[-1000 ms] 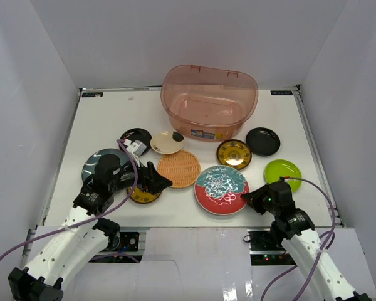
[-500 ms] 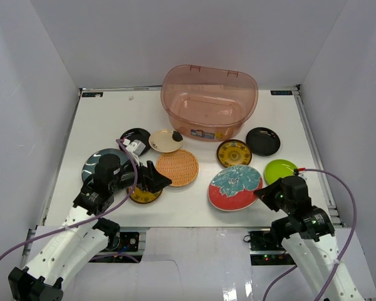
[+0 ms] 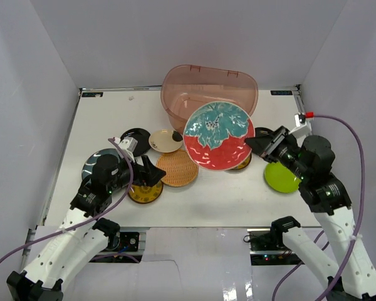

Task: Place the plates into the plastic bin on the countertop

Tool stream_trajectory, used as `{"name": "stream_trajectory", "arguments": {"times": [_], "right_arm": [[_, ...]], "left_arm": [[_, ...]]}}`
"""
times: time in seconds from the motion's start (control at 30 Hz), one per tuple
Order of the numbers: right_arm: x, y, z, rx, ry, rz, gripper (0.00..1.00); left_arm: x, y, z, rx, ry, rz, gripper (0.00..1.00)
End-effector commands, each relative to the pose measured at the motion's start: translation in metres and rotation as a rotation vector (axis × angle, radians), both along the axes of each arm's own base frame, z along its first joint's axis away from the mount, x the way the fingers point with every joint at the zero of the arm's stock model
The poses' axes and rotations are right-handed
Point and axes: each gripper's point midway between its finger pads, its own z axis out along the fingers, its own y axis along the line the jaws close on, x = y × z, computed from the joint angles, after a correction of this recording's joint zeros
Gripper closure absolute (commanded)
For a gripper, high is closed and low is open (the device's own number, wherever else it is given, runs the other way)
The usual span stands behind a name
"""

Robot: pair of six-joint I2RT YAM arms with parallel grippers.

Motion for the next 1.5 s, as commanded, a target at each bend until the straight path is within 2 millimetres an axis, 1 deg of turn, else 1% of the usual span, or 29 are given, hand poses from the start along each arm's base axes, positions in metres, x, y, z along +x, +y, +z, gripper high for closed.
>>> {"name": "stream_trajectory", "arguments": {"times": [0.0,0.03,0.07,0.1,0.13,0.17,0.2,0.23,0.3,0.33,0.4,0.43,0.5,0.53,0.6,0.63,0.67,0.7,0.77,0.8,0.9,0.93,1.0,1.03,1.1,1.23,1.27,1.33,1.47], "right_arm": [[0.021,0.014,0.117,0.122,-0.395,0.042,0.92],[0.044,0.021,0.119,0.107,-0.407,0.037,0.92],[0.058,0.023,0.118,0.087,-0.407,0.019,0.92],[0.068,0.023,0.135,0.082,-0.46,0.006,0.92],[0.097,0.029,0.127,0.048,-0.442,-0.014,0.92],[0.113,0.03,0.127,0.018,-0.441,-0.033,0.92],[0.125,0.028,0.143,-0.006,-0.481,-0.063,0.92],[0.157,0.035,0.122,-0.045,-0.426,-0.068,0.92],[0.188,0.035,0.113,-0.092,-0.406,-0.086,0.92],[0.214,0.04,0.099,-0.121,-0.375,-0.088,0.92],[0.24,0.041,0.083,-0.15,-0.347,-0.094,0.92],[0.264,0.043,0.066,-0.176,-0.318,-0.093,0.92],[0.282,0.048,0.048,-0.191,-0.289,-0.063,0.92],[0.299,0.051,0.032,-0.196,-0.26,-0.051,0.92],[0.314,0.053,0.013,-0.213,-0.226,-0.035,0.92],[0.326,0.057,-0.013,-0.225,-0.179,-0.019,0.92],[0.331,0.061,-0.016,-0.225,-0.175,-0.003,0.92],[0.337,0.066,-0.037,-0.232,-0.137,0.024,0.92],[0.342,0.068,-0.053,-0.234,-0.105,0.032,0.92],[0.345,0.067,-0.067,-0.243,-0.082,0.025,0.92],[0.346,0.061,-0.09,-0.256,-0.037,-0.008,0.9],[0.347,0.06,-0.093,-0.258,-0.038,-0.015,0.82],[0.348,0.059,-0.104,-0.269,-0.021,-0.021,0.7],[0.349,0.059,-0.107,-0.273,-0.016,-0.018,0.56],[0.35,0.06,-0.119,-0.283,0.016,-0.006,0.47],[0.354,0.065,-0.122,-0.294,0.011,0.024,0.24],[0.35,0.066,-0.13,-0.3,0.041,0.035,0.21],[0.35,0.068,-0.131,-0.295,0.039,0.053,0.13],[0.345,0.074,-0.133,-0.279,0.042,0.091,0.02]], "left_arm": [[0.014,0.016,0.008,0.031,-0.008,0.117,0.02],[0.016,0.018,0.006,0.036,0.001,0.136,0.02],[0.017,0.02,0.004,0.045,0.013,0.151,0.02],[0.018,0.022,0.002,0.049,0.019,0.165,0.02],[0.021,0.024,-0.001,0.061,0.029,0.186,0.02],[0.022,0.025,-0.003,0.056,0.045,0.201,0.02],[0.023,0.026,-0.004,0.051,0.062,0.218,0.02],[0.026,0.028,-0.008,0.051,0.081,0.243,0.02],[0.028,0.024,-0.016,0.013,0.135,0.271,0.02],[0.03,0.025,-0.02,0.007,0.153,0.292,0.02],[0.036,0.026,-0.031,0.003,0.193,0.334,0.02],[0.041,0.027,-0.033,-0.017,0.206,0.37,0.02],[0.045,0.029,-0.035,-0.031,0.218,0.405,0.02],[0.05,0.035,-0.035,-0.032,0.217,0.454,0.02],[0.058,0.048,-0.034,-0.019,0.209,0.546,0.02],[0.06,0.054,-0.034,-0.033,0.221,0.588,0.03],[0.061,0.061,-0.037,-0.026,0.23,0.624,0.03],[0.062,0.067,-0.038,-0.048,0.249,0.666,0.05],[0.06,0.077,-0.049,-0.057,0.291,0.714,0.05],[0.062,0.09,-0.054,-0.067,0.314,0.769,0.05],[0.056,0.122,-0.079,-0.093,0.417,0.878,0.06],[0.051,0.129,-0.091,-0.094,0.458,0.906,0.06],[0.044,0.144,-0.106,-0.107,0.516,0.962,0.06],[0.039,0.158,-0.117,-0.156,0.578,1.01,0.07],[0.028,0.175,-0.129,-0.188,0.654,1.091,0.07],[0.022,0.191,-0.124,-0.178,0.697,1.204,0.07],[0.015,0.196,-0.127,-0.15,0.738,1.242,0.07],[0.007,0.202,-0.135,-0.136,0.788,1.303,0.06],[0.002,0.2,-0.151,-0.198,0.848,1.355,0.06]]}}
